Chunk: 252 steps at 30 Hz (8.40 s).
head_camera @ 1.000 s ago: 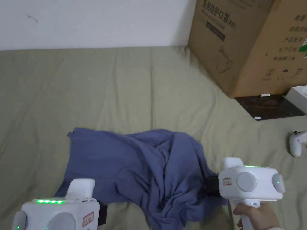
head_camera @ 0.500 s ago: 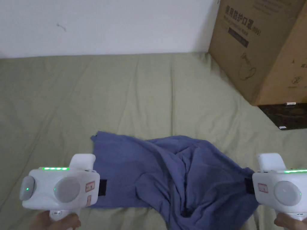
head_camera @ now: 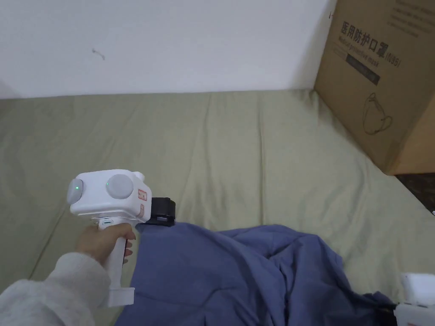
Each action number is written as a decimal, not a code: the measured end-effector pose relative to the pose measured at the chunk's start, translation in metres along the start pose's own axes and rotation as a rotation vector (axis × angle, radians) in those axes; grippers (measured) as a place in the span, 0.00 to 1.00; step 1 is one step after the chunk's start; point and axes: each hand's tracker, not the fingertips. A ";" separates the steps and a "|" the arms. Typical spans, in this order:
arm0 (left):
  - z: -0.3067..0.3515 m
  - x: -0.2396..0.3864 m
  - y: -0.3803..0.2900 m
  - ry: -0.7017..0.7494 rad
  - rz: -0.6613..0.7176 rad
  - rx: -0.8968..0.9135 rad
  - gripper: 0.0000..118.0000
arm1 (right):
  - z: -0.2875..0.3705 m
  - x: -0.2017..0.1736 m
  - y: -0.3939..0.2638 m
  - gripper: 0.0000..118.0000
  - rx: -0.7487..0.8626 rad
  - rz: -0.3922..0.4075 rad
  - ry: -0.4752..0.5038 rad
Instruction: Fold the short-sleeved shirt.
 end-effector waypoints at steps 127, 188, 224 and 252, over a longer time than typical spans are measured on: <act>0.251 -0.174 -0.393 0.209 0.338 0.291 0.00 | 0.058 -0.189 -0.075 0.00 0.052 0.312 0.367; 0.213 -0.199 -0.289 0.192 0.304 0.148 0.04 | -0.074 -0.206 0.196 0.02 0.013 0.363 0.283; 0.409 -0.035 0.167 0.295 -0.133 0.661 0.04 | 0.300 -0.015 0.423 0.02 0.656 -0.117 0.176; 0.226 -0.078 0.275 0.352 -0.105 0.720 0.04 | 0.158 -0.080 0.517 0.02 0.612 -0.039 0.059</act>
